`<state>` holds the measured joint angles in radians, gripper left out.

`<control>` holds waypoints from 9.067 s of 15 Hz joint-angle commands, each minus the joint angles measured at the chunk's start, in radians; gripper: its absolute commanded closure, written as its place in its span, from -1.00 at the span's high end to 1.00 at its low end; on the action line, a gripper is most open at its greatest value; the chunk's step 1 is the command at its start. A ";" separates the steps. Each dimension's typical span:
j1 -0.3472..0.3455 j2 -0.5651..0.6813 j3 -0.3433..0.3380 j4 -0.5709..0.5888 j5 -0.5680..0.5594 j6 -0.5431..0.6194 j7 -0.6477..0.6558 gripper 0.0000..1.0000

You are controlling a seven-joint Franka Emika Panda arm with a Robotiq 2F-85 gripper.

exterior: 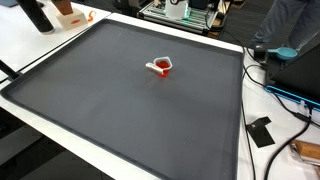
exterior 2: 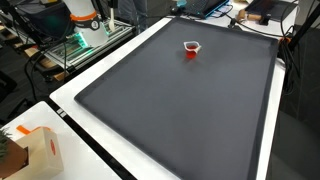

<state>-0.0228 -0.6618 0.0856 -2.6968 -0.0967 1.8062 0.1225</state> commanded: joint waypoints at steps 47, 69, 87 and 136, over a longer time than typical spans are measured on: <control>0.038 0.730 -0.104 0.390 1.066 0.408 -1.023 -0.94; 0.130 0.579 0.057 0.500 0.183 0.458 -0.085 -0.94; 0.159 0.642 0.114 0.550 -0.301 0.399 0.389 -0.94; 0.240 0.929 0.070 0.714 -0.714 0.271 0.804 -0.94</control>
<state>0.2365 0.3349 0.1596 -1.9324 -0.8725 2.0354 0.9936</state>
